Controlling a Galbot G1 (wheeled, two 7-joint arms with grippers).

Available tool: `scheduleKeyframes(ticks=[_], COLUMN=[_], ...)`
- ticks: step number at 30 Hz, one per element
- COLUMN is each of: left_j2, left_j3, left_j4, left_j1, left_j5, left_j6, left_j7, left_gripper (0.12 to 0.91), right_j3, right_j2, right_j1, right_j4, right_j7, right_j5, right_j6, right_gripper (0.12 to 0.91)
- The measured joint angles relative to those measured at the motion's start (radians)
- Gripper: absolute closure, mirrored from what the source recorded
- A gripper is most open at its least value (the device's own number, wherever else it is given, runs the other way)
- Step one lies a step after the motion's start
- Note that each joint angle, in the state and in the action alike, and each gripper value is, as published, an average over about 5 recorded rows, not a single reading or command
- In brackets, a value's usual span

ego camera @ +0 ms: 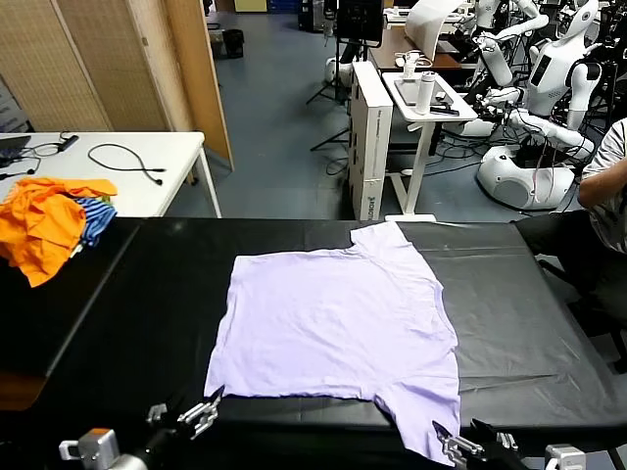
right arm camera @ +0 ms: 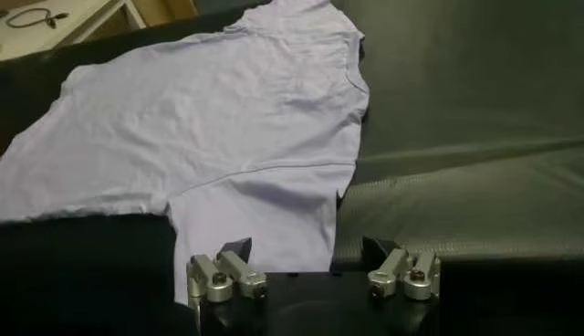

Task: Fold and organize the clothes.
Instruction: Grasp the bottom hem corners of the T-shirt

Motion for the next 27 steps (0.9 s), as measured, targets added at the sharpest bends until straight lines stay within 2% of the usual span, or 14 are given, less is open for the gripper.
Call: scheduleKeyframes(ticks=[5, 9, 16, 21, 24, 27], left_j2=[-0.008, -0.013, -0.013, -0.012, -0.013, -0.016], left_j3=[0.01, 0.017, 0.021, 0.02, 0.019, 0.021], left_j4=[0.014, 0.029, 0.05, 0.063, 0.068, 0.073], left_j1=[-0.011, -0.018, -0.024, -0.028, -0.026, -0.025], left_j5=[0.008, 0.011, 0.013, 0.014, 0.016, 0.02], left_j6=[-0.001, 0.001, 0.003, -0.004, -0.005, -0.005], left_j7=[-0.001, -0.003, -0.004, -0.004, -0.005, -0.006], left_gripper=[0.123, 0.126, 0.255, 0.306, 0.418, 0.602], right_j3=[-0.025, -0.047, -0.066, -0.069, -0.07, -0.071], right_j2=[0.003, 0.004, 0.003, 0.001, 0.001, 0.004], right_j1=[0.02, 0.039, 0.042, 0.046, 0.04, 0.028], right_j4=[-0.011, -0.023, -0.039, -0.048, -0.046, -0.036], right_j7=[0.0, 0.002, 0.002, 0.003, 0.003, 0.003], right_j5=[-0.019, -0.028, -0.046, -0.051, -0.057, -0.063], right_j6=[0.007, 0.008, 0.012, 0.013, 0.014, 0.015], right_gripper=[0.124, 0.169, 0.228, 0.286, 0.387, 0.533])
